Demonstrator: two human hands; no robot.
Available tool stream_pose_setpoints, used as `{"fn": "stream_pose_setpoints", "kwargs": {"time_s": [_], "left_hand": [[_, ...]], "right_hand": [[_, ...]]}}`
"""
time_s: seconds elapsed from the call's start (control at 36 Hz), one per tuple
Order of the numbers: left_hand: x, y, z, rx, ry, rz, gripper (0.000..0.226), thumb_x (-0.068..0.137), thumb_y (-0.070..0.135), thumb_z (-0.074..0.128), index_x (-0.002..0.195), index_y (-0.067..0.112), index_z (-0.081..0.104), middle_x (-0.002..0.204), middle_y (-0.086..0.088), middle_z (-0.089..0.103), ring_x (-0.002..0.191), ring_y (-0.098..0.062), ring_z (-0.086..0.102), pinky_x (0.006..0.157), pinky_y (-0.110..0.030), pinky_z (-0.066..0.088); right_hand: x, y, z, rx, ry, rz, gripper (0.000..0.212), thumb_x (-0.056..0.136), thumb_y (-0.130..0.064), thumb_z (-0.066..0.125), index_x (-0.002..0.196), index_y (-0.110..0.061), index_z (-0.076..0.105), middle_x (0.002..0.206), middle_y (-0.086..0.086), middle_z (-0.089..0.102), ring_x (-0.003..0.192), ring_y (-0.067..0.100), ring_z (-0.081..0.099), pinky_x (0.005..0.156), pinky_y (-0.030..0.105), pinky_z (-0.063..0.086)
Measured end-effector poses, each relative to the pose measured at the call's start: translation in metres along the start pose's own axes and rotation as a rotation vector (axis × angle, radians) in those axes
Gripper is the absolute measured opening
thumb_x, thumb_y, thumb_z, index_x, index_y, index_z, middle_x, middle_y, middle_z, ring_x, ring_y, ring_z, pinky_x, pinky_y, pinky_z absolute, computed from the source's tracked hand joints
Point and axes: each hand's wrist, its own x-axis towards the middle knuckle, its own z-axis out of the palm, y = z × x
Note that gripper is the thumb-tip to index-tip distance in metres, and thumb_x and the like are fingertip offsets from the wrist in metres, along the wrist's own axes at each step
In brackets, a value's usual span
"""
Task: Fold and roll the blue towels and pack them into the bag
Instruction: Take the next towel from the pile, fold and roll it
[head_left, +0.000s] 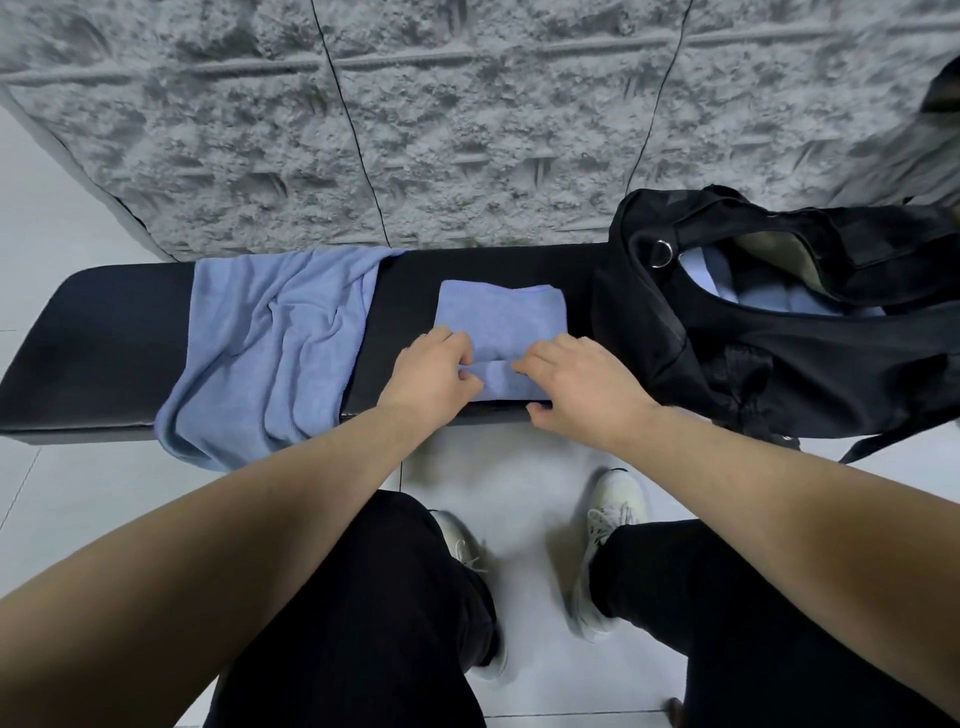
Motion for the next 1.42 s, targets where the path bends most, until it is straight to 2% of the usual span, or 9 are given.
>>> {"fn": "stream_pose_setpoints", "kwargs": {"time_s": [0.08, 0.28, 0.36, 0.44, 0.64, 0.86, 0.97, 1.31, 1.42], "left_hand": [[0.001, -0.004, 0.001, 0.117, 0.090, 0.082, 0.009, 0.084, 0.011, 0.055, 0.091, 0.016, 0.057, 0.097, 0.003, 0.045, 0.088, -0.017, 0.033, 0.075, -0.028, 0.020], [-0.007, -0.009, -0.006, 0.130, 0.161, 0.344, 0.013, 0.073, 0.003, 0.062, 0.085, 0.006, 0.065, 0.079, -0.006, 0.059, 0.064, -0.026, 0.049, 0.060, -0.033, 0.044], [-0.009, -0.012, -0.006, 0.192, 0.075, 0.388, 0.028, 0.073, 0.022, 0.072, 0.095, 0.006, 0.066, 0.088, -0.007, 0.061, 0.073, -0.027, 0.054, 0.068, -0.036, 0.049], [-0.008, -0.013, -0.006, 0.226, 0.017, 0.376, 0.037, 0.070, 0.015, 0.078, 0.103, 0.004, 0.064, 0.095, -0.010, 0.061, 0.079, -0.029, 0.054, 0.072, -0.037, 0.047], [-0.012, -0.007, -0.008, 0.138, -0.061, 0.252, 0.042, 0.081, 0.022, 0.063, 0.122, 0.013, 0.058, 0.113, 0.000, 0.057, 0.100, -0.021, 0.051, 0.082, -0.025, 0.038], [-0.013, -0.004, -0.007, 0.162, -0.068, 0.270, 0.024, 0.083, 0.030, 0.056, 0.101, 0.016, 0.064, 0.095, -0.002, 0.060, 0.087, -0.022, 0.052, 0.080, -0.032, 0.045], [-0.008, -0.003, -0.006, 0.187, -0.099, 0.263, 0.021, 0.076, 0.044, 0.033, 0.073, 0.026, 0.044, 0.075, 0.005, 0.051, 0.073, -0.022, 0.050, 0.071, -0.039, 0.047], [0.000, 0.005, -0.003, 0.115, -0.111, 0.112, 0.023, 0.089, 0.022, 0.045, 0.067, 0.017, 0.041, 0.075, -0.002, 0.052, 0.073, -0.025, 0.047, 0.064, -0.033, 0.031], [0.001, 0.007, -0.003, 0.134, -0.122, 0.099, 0.020, 0.091, 0.024, 0.044, 0.071, 0.019, 0.043, 0.077, 0.000, 0.050, 0.072, -0.024, 0.046, 0.064, -0.032, 0.031]], "right_hand": [[0.002, 0.002, 0.002, 0.015, -0.010, 0.008, 0.041, 0.075, -0.012, 0.068, 0.116, -0.011, 0.068, 0.104, 0.005, 0.067, 0.090, 0.031, 0.061, 0.072, 0.039, 0.048], [0.006, 0.004, 0.002, 0.188, -0.067, 0.133, 0.045, 0.089, -0.011, 0.048, 0.133, -0.018, 0.055, 0.125, 0.002, 0.060, 0.108, 0.025, 0.051, 0.096, 0.036, 0.041], [0.006, 0.004, 0.002, 0.237, -0.077, 0.159, 0.044, 0.090, -0.011, 0.047, 0.133, -0.019, 0.056, 0.124, 0.001, 0.060, 0.110, 0.024, 0.050, 0.096, 0.037, 0.042], [0.006, 0.005, 0.000, 0.255, -0.091, 0.183, 0.045, 0.091, -0.012, 0.048, 0.135, -0.020, 0.054, 0.128, 0.001, 0.060, 0.113, 0.024, 0.050, 0.098, 0.037, 0.042], [0.000, 0.008, -0.012, 0.352, -0.183, 0.206, 0.043, 0.094, -0.019, 0.052, 0.136, -0.029, 0.047, 0.127, -0.002, 0.060, 0.117, 0.021, 0.050, 0.094, 0.033, 0.043], [-0.004, 0.002, -0.010, 0.373, -0.212, 0.218, 0.037, 0.092, -0.014, 0.046, 0.128, -0.025, 0.047, 0.112, 0.005, 0.060, 0.107, 0.024, 0.048, 0.078, 0.030, 0.033], [-0.001, 0.002, -0.011, 0.401, -0.225, 0.274, 0.034, 0.091, -0.013, 0.045, 0.123, -0.024, 0.048, 0.112, 0.003, 0.062, 0.107, 0.024, 0.049, 0.081, 0.035, 0.041], [-0.003, 0.000, -0.009, 0.146, -0.033, 0.139, 0.049, 0.086, -0.034, 0.058, 0.134, -0.030, 0.052, 0.124, -0.010, 0.052, 0.117, 0.016, 0.039, 0.091, 0.028, 0.027], [-0.003, 0.001, -0.006, 0.141, -0.083, 0.095, 0.055, 0.086, -0.027, 0.063, 0.138, -0.029, 0.045, 0.127, -0.009, 0.050, 0.117, 0.017, 0.041, 0.091, 0.031, 0.032]]}}
